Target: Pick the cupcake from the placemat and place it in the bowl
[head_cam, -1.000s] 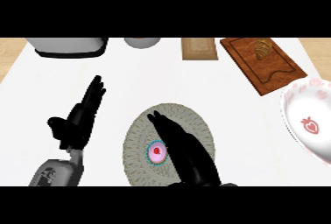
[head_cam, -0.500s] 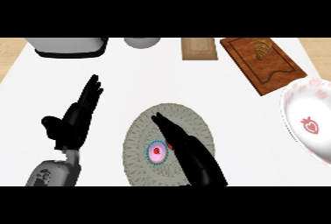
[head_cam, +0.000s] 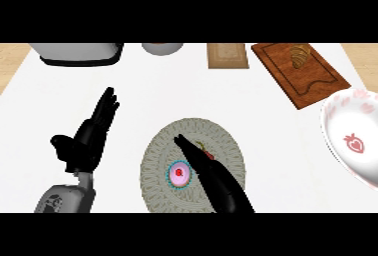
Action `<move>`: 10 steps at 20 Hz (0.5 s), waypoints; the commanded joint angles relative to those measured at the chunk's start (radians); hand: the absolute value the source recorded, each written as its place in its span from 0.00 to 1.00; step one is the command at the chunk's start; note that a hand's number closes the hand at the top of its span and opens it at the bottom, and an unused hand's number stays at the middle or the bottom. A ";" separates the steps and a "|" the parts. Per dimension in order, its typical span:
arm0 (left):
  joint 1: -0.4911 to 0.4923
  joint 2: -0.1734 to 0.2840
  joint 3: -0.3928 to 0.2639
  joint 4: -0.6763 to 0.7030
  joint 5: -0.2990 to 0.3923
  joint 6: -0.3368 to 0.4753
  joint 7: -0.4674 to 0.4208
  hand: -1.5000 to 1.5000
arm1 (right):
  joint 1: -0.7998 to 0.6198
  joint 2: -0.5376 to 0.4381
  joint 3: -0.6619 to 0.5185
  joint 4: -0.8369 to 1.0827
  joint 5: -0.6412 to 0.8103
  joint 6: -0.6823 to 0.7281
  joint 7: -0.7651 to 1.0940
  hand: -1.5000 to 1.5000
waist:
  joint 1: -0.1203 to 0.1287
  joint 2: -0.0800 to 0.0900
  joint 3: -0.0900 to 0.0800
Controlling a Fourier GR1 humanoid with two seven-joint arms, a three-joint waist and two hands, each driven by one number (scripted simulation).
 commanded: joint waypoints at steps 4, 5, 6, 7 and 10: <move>-0.037 -0.025 0.036 0.065 -0.022 -0.019 -0.030 0.50 | -0.048 0.001 0.010 0.133 -0.054 -0.093 -0.057 0.00 | 0.000 0.001 0.000; -0.051 -0.040 0.004 0.017 -0.043 -0.001 0.026 0.50 | -0.017 0.001 0.053 0.169 -0.046 -0.114 -0.113 0.00 | 0.000 0.000 0.000; 0.018 -0.059 -0.018 0.033 -0.082 0.020 -0.046 0.50 | -0.062 0.001 0.060 0.163 -0.059 -0.142 -0.067 0.00 | 0.001 0.000 0.000; -0.033 -0.051 0.022 0.066 -0.049 -0.007 -0.025 0.50 | 0.036 0.001 0.053 0.101 -0.012 -0.104 -0.102 0.00 | -0.002 0.000 0.000; -0.040 -0.008 0.060 0.013 -0.019 -0.044 0.019 0.50 | -0.068 0.001 0.022 0.283 -0.060 -0.153 -0.191 0.00 | 0.003 0.001 0.000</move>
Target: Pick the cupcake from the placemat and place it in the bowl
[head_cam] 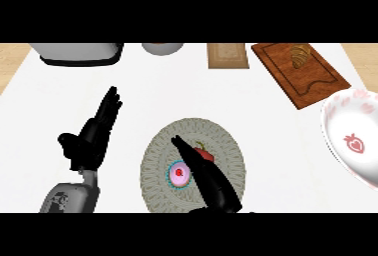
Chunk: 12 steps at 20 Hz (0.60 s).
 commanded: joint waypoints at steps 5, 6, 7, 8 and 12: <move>-0.021 -0.030 -0.005 0.032 -0.021 0.003 -0.012 0.50 | -0.122 0.000 -0.017 0.234 0.095 -0.089 -0.022 0.00 | 0.003 0.002 0.000; -0.010 -0.040 -0.019 -0.002 -0.041 0.019 0.012 0.50 | -0.099 0.000 0.050 0.152 0.102 -0.094 0.067 0.00 | 0.001 0.000 0.000; 0.093 0.002 -0.029 -0.136 -0.017 -0.029 0.049 0.50 | -0.082 -0.033 -0.072 0.172 0.095 -0.004 -0.036 0.00 | 0.004 -0.001 0.000; -0.035 0.003 0.040 -0.001 0.005 -0.024 0.021 0.50 | -0.003 -0.002 0.034 0.173 0.173 -0.063 -0.018 0.00 | -0.003 0.000 0.000; 0.021 -0.008 0.008 -0.090 -0.022 -0.023 0.067 0.50 | -0.105 0.000 -0.028 0.285 0.055 -0.034 -0.086 0.00 | 0.003 0.000 0.000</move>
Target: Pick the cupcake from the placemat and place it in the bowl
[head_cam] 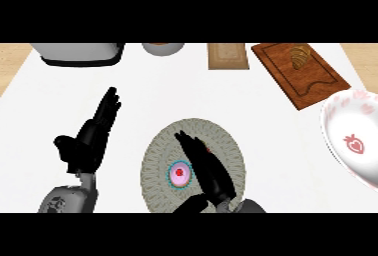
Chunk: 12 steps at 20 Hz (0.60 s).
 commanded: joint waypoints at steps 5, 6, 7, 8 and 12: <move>0.013 -0.019 0.009 0.027 0.003 -0.007 -0.041 0.50 | -0.037 -0.005 0.109 0.111 0.037 0.059 -0.094 1.00 | 0.001 0.006 0.000; 0.030 0.017 0.029 0.000 0.033 -0.049 -0.029 0.50 | -0.054 0.000 0.113 0.130 0.060 0.054 -0.120 1.00 | 0.004 0.006 0.000; -0.028 0.003 0.035 0.030 0.020 -0.030 -0.014 0.50 | -0.081 0.002 0.102 0.166 0.055 0.044 -0.131 1.00 | 0.001 0.007 0.000; 0.006 -0.039 -0.018 0.025 -0.027 0.011 -0.022 0.50 | -0.002 -0.003 0.165 0.118 0.105 0.036 -0.137 1.00 | -0.003 0.005 0.000; 0.026 -0.031 -0.009 -0.011 -0.028 0.003 -0.003 0.50 | 0.005 0.002 0.161 0.141 0.053 0.004 -0.172 1.00 | -0.001 0.005 0.001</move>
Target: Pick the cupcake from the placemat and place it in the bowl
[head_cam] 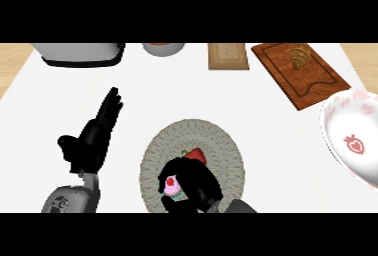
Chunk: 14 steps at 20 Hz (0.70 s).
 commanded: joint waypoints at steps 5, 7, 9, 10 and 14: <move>0.035 -0.003 0.006 -0.009 -0.008 -0.016 -0.028 0.50 | 0.070 0.000 0.052 -0.033 -0.023 -0.029 -0.041 1.00 | -0.002 0.010 -0.002; -0.016 0.002 0.033 0.033 0.004 -0.005 -0.012 0.50 | 0.235 -0.190 0.052 -0.312 -0.046 0.001 -0.069 1.00 | -0.018 0.007 -0.002; -0.005 0.012 0.051 0.045 0.004 0.001 -0.034 0.50 | 0.332 -0.355 -0.016 -0.429 -0.132 0.000 -0.175 1.00 | -0.052 0.003 -0.002; 0.026 0.008 0.041 0.020 -0.002 0.008 -0.014 0.50 | 0.384 -0.429 -0.034 -0.463 -0.153 -0.005 -0.235 1.00 | -0.065 -0.003 0.000; 0.030 0.025 0.059 0.019 0.024 -0.018 -0.017 0.50 | 0.561 -0.590 -0.116 -0.678 -0.274 -0.019 -0.421 1.00 | -0.071 -0.001 0.000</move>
